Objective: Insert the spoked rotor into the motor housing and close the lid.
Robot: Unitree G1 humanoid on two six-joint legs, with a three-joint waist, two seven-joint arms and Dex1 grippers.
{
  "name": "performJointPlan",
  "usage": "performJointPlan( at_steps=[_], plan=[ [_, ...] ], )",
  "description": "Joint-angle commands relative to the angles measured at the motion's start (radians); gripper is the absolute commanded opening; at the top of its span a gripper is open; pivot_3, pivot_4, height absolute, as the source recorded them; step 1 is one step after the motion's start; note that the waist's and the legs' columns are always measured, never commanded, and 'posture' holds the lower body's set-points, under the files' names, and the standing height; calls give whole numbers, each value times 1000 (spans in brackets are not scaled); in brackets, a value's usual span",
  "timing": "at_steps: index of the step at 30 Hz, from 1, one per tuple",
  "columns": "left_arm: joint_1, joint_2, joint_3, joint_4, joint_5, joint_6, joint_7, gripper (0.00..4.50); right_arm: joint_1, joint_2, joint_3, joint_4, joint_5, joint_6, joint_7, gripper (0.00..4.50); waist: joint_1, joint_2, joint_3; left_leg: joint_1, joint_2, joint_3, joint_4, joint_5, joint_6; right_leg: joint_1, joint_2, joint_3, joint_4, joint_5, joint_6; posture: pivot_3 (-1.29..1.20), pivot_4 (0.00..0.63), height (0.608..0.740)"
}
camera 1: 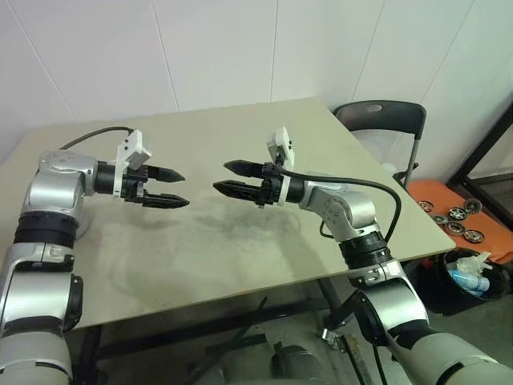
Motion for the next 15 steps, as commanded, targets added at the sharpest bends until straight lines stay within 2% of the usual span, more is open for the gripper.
performJointPlan(
  at_steps=[1, 15],
  plan=[
    [1, 29, 47, -56, -26, 20, 23, 4105, -47, 19, -4, -1, 0, -18, 7, 4025, 0, 0, 0, 0, 0, 0, 0, 0, 0, 0, 0, 0, 0, 0, 0, 0, 0, 740],
    [52, 31, 63, -120, -45, 45, 43, 4105, -56, 13, -17, 6, -11, -6, 16, 4025, 2, 0, 0, 2, -1, 0, 7, 0, 0, 2, 1, 0, 7, 0, 0, 0, 0, 740]
  ],
)
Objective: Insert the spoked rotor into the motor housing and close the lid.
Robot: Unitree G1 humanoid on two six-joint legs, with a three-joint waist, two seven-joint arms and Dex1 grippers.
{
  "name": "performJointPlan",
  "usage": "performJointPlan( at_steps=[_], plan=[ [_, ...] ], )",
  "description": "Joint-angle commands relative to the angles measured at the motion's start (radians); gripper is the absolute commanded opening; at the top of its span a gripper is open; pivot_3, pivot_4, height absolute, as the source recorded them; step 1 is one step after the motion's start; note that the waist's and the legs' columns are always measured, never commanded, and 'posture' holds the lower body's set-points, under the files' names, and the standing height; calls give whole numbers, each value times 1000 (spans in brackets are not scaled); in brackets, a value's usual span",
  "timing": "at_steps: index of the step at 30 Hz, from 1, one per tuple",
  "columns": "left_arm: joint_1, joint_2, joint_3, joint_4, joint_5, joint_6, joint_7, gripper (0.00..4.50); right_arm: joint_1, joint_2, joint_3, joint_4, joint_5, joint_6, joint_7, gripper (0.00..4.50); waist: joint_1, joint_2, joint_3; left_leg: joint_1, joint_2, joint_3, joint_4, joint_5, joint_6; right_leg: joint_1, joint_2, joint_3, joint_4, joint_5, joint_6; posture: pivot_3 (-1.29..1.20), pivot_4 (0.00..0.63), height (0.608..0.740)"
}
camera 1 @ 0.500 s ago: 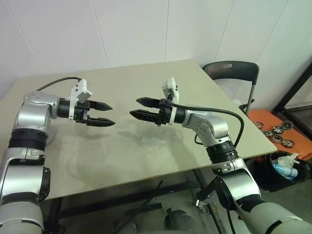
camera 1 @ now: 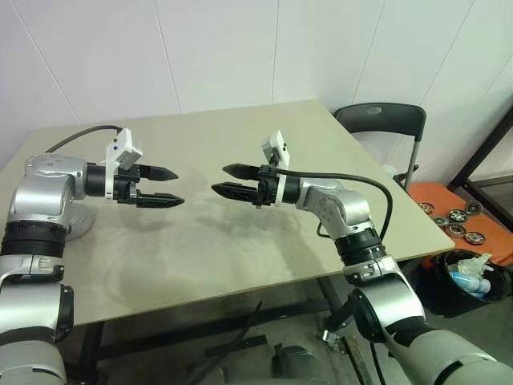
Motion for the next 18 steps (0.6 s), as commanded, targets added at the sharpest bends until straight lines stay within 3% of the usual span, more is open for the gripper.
performJointPlan(
  at_steps=[1, 18],
  plan=[
    [2, 12, 28, -31, -23, 0, 6, 4105, -24, -5, -14, -37, 11, -3, 11, 4025, 0, 0, 0, 0, 0, 0, 0, 0, 0, 0, 0, 0, 0, 0, 0, 0, 0, 740],
    [256, 17, 144, -299, -142, 117, 155, 4105, -66, -17, 9, -34, 22, 68, 94, 4025, -2, 0, 0, 0, 1, 0, 0, 0, 0, 0, -1, 1, 0, 0, 0, 0, 0, 740]
  ],
)
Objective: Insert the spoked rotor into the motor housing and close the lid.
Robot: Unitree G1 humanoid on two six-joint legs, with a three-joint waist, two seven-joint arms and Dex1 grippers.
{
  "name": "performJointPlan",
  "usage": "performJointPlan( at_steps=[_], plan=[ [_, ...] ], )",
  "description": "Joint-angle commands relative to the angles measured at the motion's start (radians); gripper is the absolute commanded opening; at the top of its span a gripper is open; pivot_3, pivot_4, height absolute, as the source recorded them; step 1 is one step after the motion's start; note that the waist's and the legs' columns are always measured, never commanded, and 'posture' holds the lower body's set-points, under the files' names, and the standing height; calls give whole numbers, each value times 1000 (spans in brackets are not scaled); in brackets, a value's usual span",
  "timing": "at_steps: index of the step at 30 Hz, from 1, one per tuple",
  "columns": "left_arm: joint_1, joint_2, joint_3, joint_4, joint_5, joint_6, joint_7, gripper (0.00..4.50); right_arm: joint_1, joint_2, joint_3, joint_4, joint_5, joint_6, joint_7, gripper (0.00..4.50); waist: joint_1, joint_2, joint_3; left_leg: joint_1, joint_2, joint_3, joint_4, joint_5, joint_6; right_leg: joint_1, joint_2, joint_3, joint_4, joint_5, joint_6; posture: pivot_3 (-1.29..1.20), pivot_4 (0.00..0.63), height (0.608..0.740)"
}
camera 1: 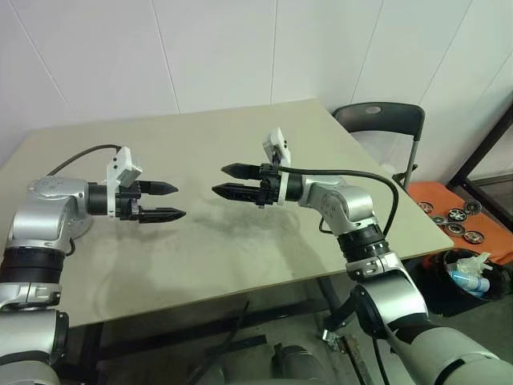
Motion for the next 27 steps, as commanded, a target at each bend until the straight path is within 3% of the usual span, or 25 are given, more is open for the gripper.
performJointPlan(
  at_steps=[1, 12, 20, 27],
  plan=[
    [56, 14, 83, -103, -61, 45, 60, 4105, -28, 0, 5, -30, 20, 32, 24, 4025, 1, 0, 0, 0, 0, 0, 0, 0, 0, 0, 0, 1, 0, 0, 0, 0, 0, 740],
    [325, -41, 205, -387, -181, 149, 263, 4105, -54, -32, 23, -27, 20, 121, 73, 4025, 6, 1, 0, 0, 0, -1, 0, 0, 0, 0, -1, 1, 0, 0, 0, 0, 0, 740],
    [365, -30, 211, -429, -216, 155, 309, 4105, -57, -51, 54, -28, 4, 128, 110, 4025, 5, 1, 1, 0, 0, 1, -1, 0, 0, 1, -1, 1, -1, 0, 0, 0, 0, 740],
    [310, 6, 206, -372, -220, 135, 297, 4105, -27, -96, 63, -19, -27, 58, 134, 4025, 5, 1, 1, 0, 0, 1, -1, 0, 0, 1, 0, 0, -1, 0, 0, 0, 0, 740]
  ],
)
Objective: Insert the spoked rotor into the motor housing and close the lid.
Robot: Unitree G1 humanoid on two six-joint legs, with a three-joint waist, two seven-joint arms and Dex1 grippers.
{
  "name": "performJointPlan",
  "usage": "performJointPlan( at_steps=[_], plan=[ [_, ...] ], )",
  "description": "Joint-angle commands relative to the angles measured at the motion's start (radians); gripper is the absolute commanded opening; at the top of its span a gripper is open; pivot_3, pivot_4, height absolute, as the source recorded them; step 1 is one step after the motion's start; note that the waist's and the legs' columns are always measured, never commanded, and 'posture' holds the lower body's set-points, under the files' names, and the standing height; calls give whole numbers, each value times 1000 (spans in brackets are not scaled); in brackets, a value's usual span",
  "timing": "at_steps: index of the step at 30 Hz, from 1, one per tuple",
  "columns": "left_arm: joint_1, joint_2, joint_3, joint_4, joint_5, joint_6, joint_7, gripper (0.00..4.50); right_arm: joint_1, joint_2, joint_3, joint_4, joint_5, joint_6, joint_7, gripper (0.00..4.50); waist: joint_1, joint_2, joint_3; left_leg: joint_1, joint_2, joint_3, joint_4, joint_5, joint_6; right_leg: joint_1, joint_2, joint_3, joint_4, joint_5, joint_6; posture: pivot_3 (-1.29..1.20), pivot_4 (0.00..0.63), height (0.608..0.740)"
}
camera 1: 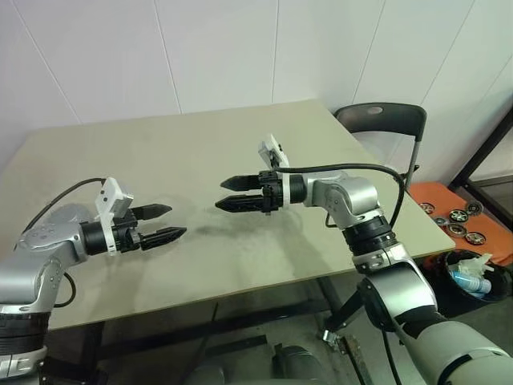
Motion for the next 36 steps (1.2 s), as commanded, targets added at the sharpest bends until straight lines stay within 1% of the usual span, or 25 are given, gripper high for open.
performJointPlan(
  at_steps=[1, 3, 6, 11, 14, 19, 23, 26, 29, 32, 36],
  plan=[
    [-36, 21, 22, 8, -11, -22, -12, 4105, 3, -29, 3, -15, -32, -81, 14, 4025, 0, 0, 0, 0, 0, 0, 0, 0, 0, 0, 0, 0, 0, 0, 0, 0, 0, 740],
    [-39, 21, 8, 6, -5, -29, -14, 4105, 19, -43, 16, -19, -64, -129, 11, 4025, 0, 0, 0, 0, 0, 0, 0, 0, 0, 0, 0, -1, -1, 0, 0, 0, 0, 740],
    [-44, 12, -4, -10, -3, -38, -12, 4105, 51, -59, 25, -46, -82, -148, 7, 4025, 0, 0, 0, 0, 0, 0, -1, 0, 0, 0, 0, -1, -2, 0, 0, 0, 0, 740],
    [-64, -3, -17, -11, -11, -36, 3, 4105, 91, -73, 10, -105, -71, -117, -14, 4025, -2, 1, 0, 0, 0, 0, -1, 0, 0, 0, 0, 0, -2, 0, 0, 0, 0, 740],
    [-70, -12, -29, 4, -7, -33, 5, 4105, 88, -69, -3, -106, -67, -97, -38, 4025, -1, 1, 0, 0, 0, 0, -1, 0, 0, 0, 0, 0, -2, 0, 0, 0, 0, 740],
    [-56, -12, -33, -20, -13, -28, 8, 4105, 98, -84, -6, -142, -50, -66, -35, 4025, 0, 1, 0, 0, 0, 0, -1, 0, 0, 0, 0, 0, -2, 0, 0, 0, 0, 740],
    [-21, -8, -13, -43, -10, -37, 32, 4105, 108, -56, -5, -116, -65, -82, -89, 4025, -1, 1, 0, -1, 1, 0, -2, 0, 0, 0, 0, 0, -4, 0, 0, 0, 0, 740],
    [-50, 5, -16, -40, -7, -42, 32, 4105, 96, -32, -21, -122, -44, -71, -115, 4025, 0, 1, 1, -1, 1, 0, -2, 0, 0, 0, 0, 1, -4, 0, 0, 0, 0, 740],
    [-96, 9, -18, -9, -13, -42, 21, 4105, 104, -29, -20, -123, -36, -69, -111, 4025, 6, 1, 1, -1, 0, 0, -2, 0, 0, 1, 0, 0, -4, 0, 0, 0, 0, 740],
    [-83, 24, -28, -1, -9, -47, -11, 4105, 120, -34, -6, -124, -39, -62, -105, 4025, 13, 1, 1, 0, 0, 1, -2, 0, 0, 1, 0, 0, -5, 0, 0, 0, 0, 740],
    [-88, 28, -25, -2, -16, -44, -26, 4105, 128, -44, -20, -165, -11, -34, -93, 4025, 23, 1, 1, -1, 0, 1, -6, 0, 0, 1, 1, 0, -9, 0, 0, 0, 0, 740]
  ],
)
